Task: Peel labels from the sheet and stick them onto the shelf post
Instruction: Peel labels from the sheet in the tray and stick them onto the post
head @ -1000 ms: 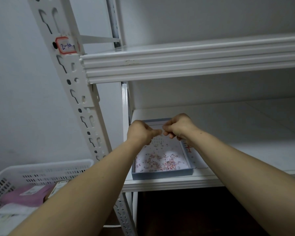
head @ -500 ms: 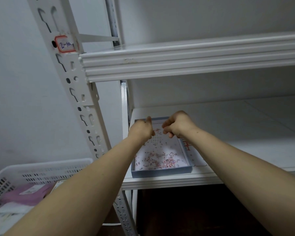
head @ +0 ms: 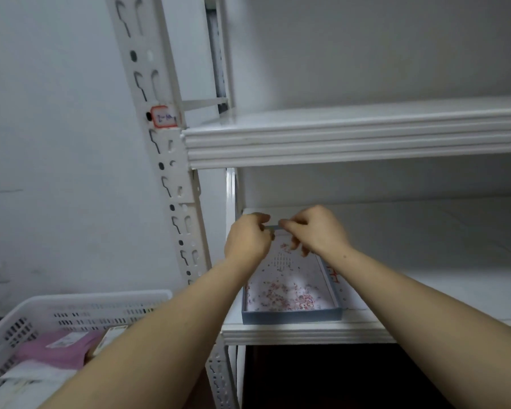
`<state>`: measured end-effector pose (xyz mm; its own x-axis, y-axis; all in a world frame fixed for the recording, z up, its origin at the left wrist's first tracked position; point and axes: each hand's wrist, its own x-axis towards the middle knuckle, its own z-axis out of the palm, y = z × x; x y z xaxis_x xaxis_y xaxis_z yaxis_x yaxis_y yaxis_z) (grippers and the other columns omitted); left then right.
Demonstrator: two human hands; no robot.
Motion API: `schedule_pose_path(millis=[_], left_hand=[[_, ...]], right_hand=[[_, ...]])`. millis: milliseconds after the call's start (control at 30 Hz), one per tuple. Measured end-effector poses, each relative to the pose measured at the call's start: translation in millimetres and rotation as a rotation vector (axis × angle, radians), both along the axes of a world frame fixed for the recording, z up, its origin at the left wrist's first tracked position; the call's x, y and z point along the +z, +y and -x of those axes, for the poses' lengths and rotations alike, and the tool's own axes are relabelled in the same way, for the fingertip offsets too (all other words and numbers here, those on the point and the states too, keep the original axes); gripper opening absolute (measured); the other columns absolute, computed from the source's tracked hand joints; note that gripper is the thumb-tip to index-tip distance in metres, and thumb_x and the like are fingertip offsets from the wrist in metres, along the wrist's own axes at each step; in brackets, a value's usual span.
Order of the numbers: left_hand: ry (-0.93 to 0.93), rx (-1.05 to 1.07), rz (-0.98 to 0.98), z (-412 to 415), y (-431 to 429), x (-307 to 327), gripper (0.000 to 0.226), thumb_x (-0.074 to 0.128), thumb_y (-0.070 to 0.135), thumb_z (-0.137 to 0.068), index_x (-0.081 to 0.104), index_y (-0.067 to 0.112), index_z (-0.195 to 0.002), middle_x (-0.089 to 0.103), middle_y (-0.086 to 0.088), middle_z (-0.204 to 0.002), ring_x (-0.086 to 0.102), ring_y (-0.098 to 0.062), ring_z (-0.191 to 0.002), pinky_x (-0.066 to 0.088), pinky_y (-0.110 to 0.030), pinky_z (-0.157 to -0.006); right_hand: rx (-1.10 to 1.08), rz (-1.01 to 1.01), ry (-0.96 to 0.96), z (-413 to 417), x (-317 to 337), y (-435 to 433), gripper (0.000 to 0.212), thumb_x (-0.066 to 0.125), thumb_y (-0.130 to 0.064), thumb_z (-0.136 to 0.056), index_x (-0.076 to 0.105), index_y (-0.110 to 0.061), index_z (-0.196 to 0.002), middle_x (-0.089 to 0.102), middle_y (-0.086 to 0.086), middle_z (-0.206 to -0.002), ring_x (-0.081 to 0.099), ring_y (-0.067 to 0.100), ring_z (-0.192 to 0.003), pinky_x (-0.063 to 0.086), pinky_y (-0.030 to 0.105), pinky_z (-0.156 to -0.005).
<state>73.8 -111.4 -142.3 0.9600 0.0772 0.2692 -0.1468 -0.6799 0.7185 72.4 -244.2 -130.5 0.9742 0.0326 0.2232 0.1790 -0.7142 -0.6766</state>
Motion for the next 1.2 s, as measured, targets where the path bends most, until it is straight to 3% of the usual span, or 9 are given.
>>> schedule_pose_path(millis=[233,400,500,567,667,733,833,967,1200], left_hand=[[-0.716,-0.004,-0.203,34.9,29.8,30.9,0.029,0.043,0.031,-0.087,0.066,0.016,-0.097,0.063,0.002,-0.085,0.049,-0.017,-0.087,0.044,-0.030,-0.071],[-1.008,0.253,-0.220,40.2,64.4,54.0,0.044,0.049,0.027,-0.069,0.044,0.018,-0.111,0.041,-0.002,-0.112,0.038,-0.021,-0.100,0.026,-0.026,-0.081],[-0.922,0.344,-0.081,39.8,79.7,71.2,0.067,0.060,0.031,-0.067,0.031,0.018,-0.127,0.026,0.000,-0.125,0.031,-0.022,-0.113,0.024,-0.027,-0.097],[-0.685,0.312,0.044,39.9,88.0,84.7,0.094,0.074,0.033,-0.068,0.019,0.015,-0.141,0.020,-0.006,-0.138,0.024,-0.020,-0.126,0.026,-0.033,-0.107],[-0.339,0.137,0.272,34.0,99.4,98.3,0.126,0.083,0.033,-0.059,-0.006,0.017,-0.148,0.029,-0.008,-0.144,0.038,-0.021,-0.127,0.038,-0.031,-0.100],[-0.216,0.071,0.335,29.0,104.0,101.3,0.111,0.081,0.024,-0.061,0.008,0.013,-0.144,0.056,-0.003,-0.116,0.060,-0.018,-0.097,0.050,-0.027,-0.076],[-0.208,0.072,0.318,26.6,105.9,99.3,0.057,0.072,0.015,-0.068,0.035,0.013,-0.111,0.057,0.001,-0.087,0.059,-0.014,-0.073,0.050,-0.028,-0.055],[-0.247,0.050,0.326,26.9,105.3,95.9,0.048,0.069,0.017,-0.068,0.035,0.016,-0.101,0.059,-0.002,-0.085,0.060,-0.020,-0.073,0.052,-0.037,-0.059],[-0.244,0.050,0.320,25.7,105.6,93.1,0.051,0.067,0.021,-0.065,0.034,0.017,-0.104,0.059,-0.001,-0.087,0.062,-0.025,-0.078,0.057,-0.047,-0.068]], right_hand=[[0.033,-0.073,-0.340,26.2,40.5,36.9,0.010,0.060,-0.028,-0.083,0.069,-0.028,-0.081,0.068,-0.006,-0.067,0.066,0.017,-0.070,0.055,0.038,-0.067],[0.105,-0.165,-0.606,44.4,75.0,70.2,0.007,0.063,-0.025,-0.078,0.070,-0.025,-0.076,0.065,-0.006,-0.061,0.066,0.020,-0.064,0.055,0.040,-0.064],[0.096,-0.139,-0.791,49.5,99.4,88.9,0.006,0.066,-0.021,-0.081,0.072,-0.020,-0.082,0.063,-0.009,-0.063,0.063,0.018,-0.064,0.053,0.036,-0.062],[0.097,-0.124,-0.834,48.1,113.7,97.8,0.007,0.065,-0.020,-0.084,0.072,-0.019,-0.084,0.062,-0.010,-0.068,0.060,0.016,-0.067,0.051,0.034,-0.063],[0.107,-0.059,-0.889,41.2,125.4,108.4,0.007,0.067,-0.021,-0.084,0.073,-0.018,-0.084,0.069,-0.003,-0.081,0.062,0.016,-0.074,0.052,0.039,-0.070],[0.098,-0.032,-0.947,35.3,128.1,113.8,0.007,0.069,-0.021,-0.082,0.074,-0.017,-0.083,0.072,-0.001,-0.083,0.065,0.019,-0.076,0.052,0.045,-0.073],[0.084,-0.002,-0.985,28.2,129.6,118.4,0.009,0.072,-0.022,-0.079,0.076,-0.016,-0.084,0.074,0.001,-0.082,0.067,0.023,-0.075,0.052,0.042,-0.074],[0.019,0.079,-1.132,26.2,128.0,122.6,0.011,0.071,-0.027,-0.072,0.076,-0.017,-0.076,0.073,-0.003,-0.071,0.065,0.023,-0.062,0.047,0.029,-0.072],[-0.072,0.366,-1.272,20.3,136.1,122.9,0.010,0.071,-0.016,-0.067,0.069,-0.015,-0.057,0.064,-0.003,-0.050,0.060,0.017,-0.046,0.051,0.039,-0.086]])
